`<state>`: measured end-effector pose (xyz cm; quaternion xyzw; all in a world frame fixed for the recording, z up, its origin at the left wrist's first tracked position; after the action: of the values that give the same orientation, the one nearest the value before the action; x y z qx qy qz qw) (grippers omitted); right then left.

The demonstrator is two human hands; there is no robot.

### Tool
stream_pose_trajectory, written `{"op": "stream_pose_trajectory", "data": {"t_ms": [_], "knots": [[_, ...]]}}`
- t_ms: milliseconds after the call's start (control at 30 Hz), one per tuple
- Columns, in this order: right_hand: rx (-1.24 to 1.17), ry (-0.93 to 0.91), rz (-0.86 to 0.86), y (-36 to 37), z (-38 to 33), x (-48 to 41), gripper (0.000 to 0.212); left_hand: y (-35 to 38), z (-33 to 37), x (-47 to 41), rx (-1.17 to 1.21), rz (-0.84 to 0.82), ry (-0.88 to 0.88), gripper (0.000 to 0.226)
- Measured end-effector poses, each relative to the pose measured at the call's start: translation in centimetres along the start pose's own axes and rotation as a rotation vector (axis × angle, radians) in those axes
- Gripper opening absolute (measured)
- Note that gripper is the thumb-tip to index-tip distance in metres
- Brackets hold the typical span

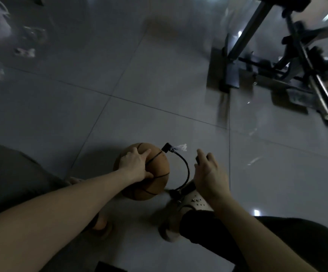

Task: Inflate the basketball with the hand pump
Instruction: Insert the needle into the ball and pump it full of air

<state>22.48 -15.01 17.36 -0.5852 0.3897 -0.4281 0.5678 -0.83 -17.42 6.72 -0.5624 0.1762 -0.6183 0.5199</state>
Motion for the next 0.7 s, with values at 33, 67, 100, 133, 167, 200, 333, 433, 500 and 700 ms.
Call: {"op": "stream_pose_trajectory", "data": {"t_ms": [33,67,100,133,167,200,333,433,500,700], "knots": [[-0.005,0.011,0.017,-1.9,0.1,-0.4,0.043,-0.1,0.0,0.1,-0.021,0.025,-0.02,0.107],[-0.008,0.023,0.036,-3.8,0.2,-0.8,0.043,0.0,-0.1,0.2,-0.028,0.039,-0.032,0.108],[-0.009,0.037,0.048,-5.9,0.5,-1.2,0.042,0.1,-0.3,0.2,-0.013,0.036,-0.041,0.111],[-0.012,0.055,0.057,-7.8,0.9,-1.5,0.039,0.3,-0.6,0.3,0.032,0.023,-0.057,0.115],[-0.023,0.07,0.069,-9.5,1.3,-1.7,0.036,0.5,-1.1,0.3,0.099,0.002,-0.088,0.12],[-0.044,0.083,0.082,-10.9,1.6,-1.8,0.035,0.6,-1.6,0.3,0.167,-0.02,-0.121,0.126],[-0.045,0.085,0.117,-10.9,0.3,-0.5,0.043,0.8,-2.7,0.3,0.248,-0.051,-0.147,0.132],[0.027,0.03,0.126,-7.5,-0.4,0.3,0.041,0.8,-2.6,0.3,0.25,-0.056,-0.162,0.129],[0.036,0.049,0.121,-5.5,0.0,-0.1,0.039,1.0,-2.5,0.2,0.23,-0.046,-0.192,0.128],[0.029,0.071,0.077,0.1,0.1,-0.9,0.043,0.9,-2.6,-0.3,0.219,0.0,-0.151,0.123]]}}
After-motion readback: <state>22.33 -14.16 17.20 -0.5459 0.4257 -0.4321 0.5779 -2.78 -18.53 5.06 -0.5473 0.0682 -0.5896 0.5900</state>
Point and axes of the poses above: each hand's wrist, its own x-axis away from the middle knuckle, its own y-axis out of the palm, z = x × y, the point moved 3 cm from there along -x, towards the middle knuckle, and after that the axes turned 12 degrees about x, right-handed, at the moved point
